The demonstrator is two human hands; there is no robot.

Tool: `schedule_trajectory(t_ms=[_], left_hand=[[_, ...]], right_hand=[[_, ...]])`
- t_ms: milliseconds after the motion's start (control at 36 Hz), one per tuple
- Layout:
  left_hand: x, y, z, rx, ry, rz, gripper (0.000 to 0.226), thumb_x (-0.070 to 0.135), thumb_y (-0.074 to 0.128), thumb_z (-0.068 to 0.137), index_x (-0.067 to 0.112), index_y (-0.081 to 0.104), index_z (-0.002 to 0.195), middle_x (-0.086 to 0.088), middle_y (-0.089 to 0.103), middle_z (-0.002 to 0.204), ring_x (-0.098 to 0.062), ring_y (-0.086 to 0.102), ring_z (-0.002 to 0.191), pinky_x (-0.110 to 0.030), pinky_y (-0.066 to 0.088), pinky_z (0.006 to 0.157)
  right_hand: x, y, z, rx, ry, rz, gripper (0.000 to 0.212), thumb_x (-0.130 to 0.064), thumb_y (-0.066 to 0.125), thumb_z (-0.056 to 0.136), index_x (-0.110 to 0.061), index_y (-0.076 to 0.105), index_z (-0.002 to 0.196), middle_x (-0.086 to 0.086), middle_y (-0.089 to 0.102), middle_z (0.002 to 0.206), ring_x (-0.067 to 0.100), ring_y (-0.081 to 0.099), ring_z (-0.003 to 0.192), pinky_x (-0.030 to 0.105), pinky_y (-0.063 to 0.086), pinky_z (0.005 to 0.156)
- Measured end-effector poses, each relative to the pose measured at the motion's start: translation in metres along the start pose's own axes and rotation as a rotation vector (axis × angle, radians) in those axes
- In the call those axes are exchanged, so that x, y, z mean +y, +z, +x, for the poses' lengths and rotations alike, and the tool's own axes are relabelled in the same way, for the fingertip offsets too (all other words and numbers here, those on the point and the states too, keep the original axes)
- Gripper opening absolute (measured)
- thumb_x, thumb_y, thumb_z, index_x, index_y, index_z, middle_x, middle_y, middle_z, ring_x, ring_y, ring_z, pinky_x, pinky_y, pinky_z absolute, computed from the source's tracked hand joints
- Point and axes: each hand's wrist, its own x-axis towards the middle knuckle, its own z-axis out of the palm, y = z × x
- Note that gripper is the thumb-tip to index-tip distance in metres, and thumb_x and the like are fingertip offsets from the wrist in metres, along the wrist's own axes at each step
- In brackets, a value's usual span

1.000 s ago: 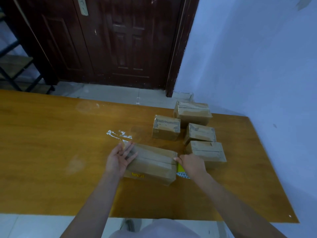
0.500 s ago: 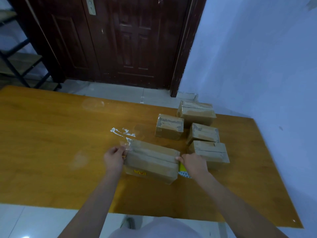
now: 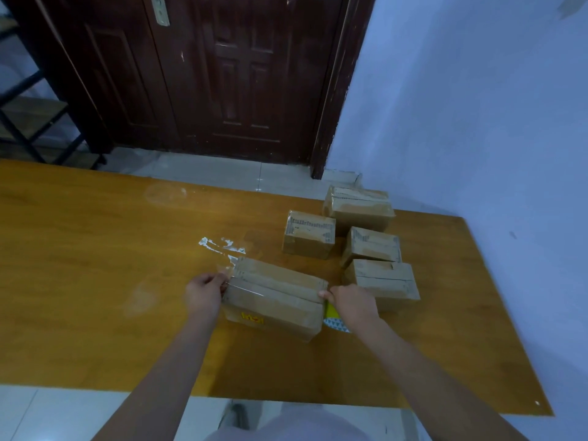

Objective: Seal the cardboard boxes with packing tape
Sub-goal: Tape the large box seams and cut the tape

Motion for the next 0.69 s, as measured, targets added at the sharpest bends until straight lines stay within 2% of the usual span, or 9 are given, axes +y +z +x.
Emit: schedule_trajectory(t_ms=[83,167,250,361,472,583,639,694], left_hand=[[0.001,-0.001,0.002,-0.012,-0.009,-0.001,0.022,0.014,0.065,0.089,0.009,0.066,0.067,-0.012,0.062,0.069,-0.029,0.057,0.072,-0.046,0.051,0.074],[0.001,-0.001,0.002,-0.021,-0.024,-0.014,0.021,0.015,0.065,0.089,0.006,0.067,0.07,-0.012,0.063,0.072,-0.03,0.058,0.074,-0.045,0.05,0.075],[0.001,0.0,0.003,-0.036,-0.061,-0.038,0.017,0.014,0.065,0.089,0.003,0.067,0.076,-0.009,0.063,0.072,-0.029,0.058,0.076,-0.042,0.05,0.075],[0.001,0.0,0.009,-0.046,-0.12,-0.026,0.013,0.012,0.068,0.087,0.006,0.068,0.075,-0.012,0.066,0.077,-0.032,0.061,0.081,-0.047,0.053,0.082],[0.005,-0.002,0.009,-0.056,-0.184,-0.023,0.016,0.016,0.072,0.085,0.005,0.065,0.076,-0.012,0.062,0.081,-0.033,0.058,0.086,-0.046,0.052,0.085],[0.007,-0.002,0.012,-0.086,-0.284,-0.034,0.028,0.015,0.071,0.086,0.005,0.055,0.065,-0.009,0.055,0.072,-0.025,0.052,0.069,-0.038,0.048,0.068],[0.009,-0.001,0.015,-0.104,-0.326,-0.052,0.028,0.013,0.071,0.086,0.004,0.053,0.067,-0.01,0.055,0.075,-0.021,0.051,0.066,-0.033,0.046,0.058],[0.011,0.0,0.016,-0.114,-0.367,-0.083,0.024,0.01,0.069,0.087,0.002,0.053,0.07,-0.012,0.056,0.08,-0.021,0.051,0.066,-0.031,0.045,0.056]], right_hand=[[0.0,-0.001,0.0,0.01,-0.007,0.02,0.022,-0.031,0.038,0.102,-0.02,0.055,0.11,0.001,0.055,0.084,0.022,0.063,0.084,0.034,0.049,0.081],[0.0,-0.001,0.0,0.009,-0.02,-0.001,0.021,-0.03,0.039,0.102,-0.019,0.053,0.112,0.001,0.05,0.082,0.023,0.062,0.086,0.034,0.046,0.078],[-0.001,-0.001,-0.001,0.01,-0.014,-0.004,0.019,-0.028,0.04,0.102,-0.02,0.053,0.114,0.003,0.058,0.087,0.023,0.063,0.084,0.034,0.046,0.077],[-0.002,-0.001,-0.001,0.016,0.009,0.038,0.023,-0.033,0.038,0.102,-0.019,0.056,0.107,0.003,0.063,0.087,0.021,0.064,0.077,0.034,0.051,0.076],[-0.002,0.001,0.0,0.018,0.003,0.016,0.019,-0.025,0.046,0.1,-0.023,0.056,0.116,0.003,0.063,0.088,0.021,0.064,0.077,0.035,0.053,0.076],[-0.003,0.003,0.0,0.012,0.007,0.034,0.021,-0.023,0.047,0.1,-0.025,0.055,0.119,0.003,0.063,0.091,0.021,0.063,0.08,0.036,0.052,0.079],[-0.002,0.004,0.0,0.014,0.008,0.037,0.022,-0.02,0.047,0.099,-0.026,0.055,0.119,0.003,0.062,0.09,0.021,0.063,0.078,0.036,0.052,0.078],[-0.002,0.004,0.001,0.012,0.008,0.044,0.02,-0.02,0.046,0.1,-0.024,0.055,0.118,0.004,0.062,0.089,0.021,0.063,0.077,0.035,0.052,0.076]])
